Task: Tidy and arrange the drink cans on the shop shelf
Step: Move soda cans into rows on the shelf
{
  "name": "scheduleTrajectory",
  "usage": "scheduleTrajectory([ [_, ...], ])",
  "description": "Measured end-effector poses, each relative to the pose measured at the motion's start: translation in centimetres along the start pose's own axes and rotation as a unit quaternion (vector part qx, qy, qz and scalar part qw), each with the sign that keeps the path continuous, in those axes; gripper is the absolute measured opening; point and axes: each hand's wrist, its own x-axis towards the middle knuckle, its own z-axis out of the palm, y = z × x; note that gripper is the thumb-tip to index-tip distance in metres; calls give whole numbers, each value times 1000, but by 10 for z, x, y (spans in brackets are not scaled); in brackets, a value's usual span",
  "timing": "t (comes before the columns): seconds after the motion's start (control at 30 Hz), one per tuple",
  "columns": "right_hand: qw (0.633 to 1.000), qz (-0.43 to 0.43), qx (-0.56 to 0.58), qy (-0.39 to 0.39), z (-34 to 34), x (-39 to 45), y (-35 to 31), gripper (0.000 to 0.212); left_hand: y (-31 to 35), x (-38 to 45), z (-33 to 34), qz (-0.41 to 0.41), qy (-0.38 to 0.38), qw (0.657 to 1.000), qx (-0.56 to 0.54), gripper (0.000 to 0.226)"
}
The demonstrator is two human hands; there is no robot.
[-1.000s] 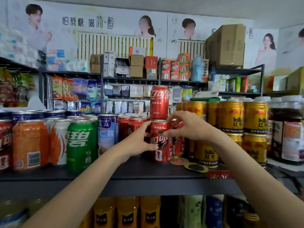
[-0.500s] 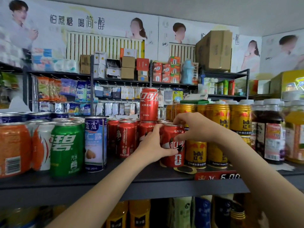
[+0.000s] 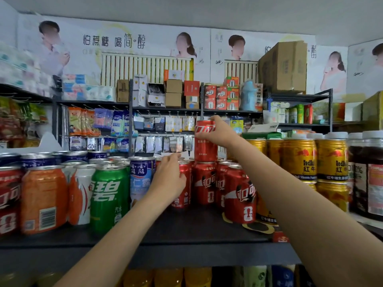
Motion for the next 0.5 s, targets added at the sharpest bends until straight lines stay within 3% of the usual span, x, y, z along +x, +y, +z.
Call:
scheduleTrajectory([
  [0.17, 998, -11, 29, 54, -5, 3, -1, 57, -2, 6, 3, -31, -42, 999, -7, 64],
  [0.33, 992, -81, 98, 23, -20, -22, -21, 58, -5, 8, 5, -52, -60, 996, -47, 62],
  [0.5, 992, -71, -68, -78, -11, -48, -21, 60, -8, 5, 6, -54, -59, 992, -99, 66],
])
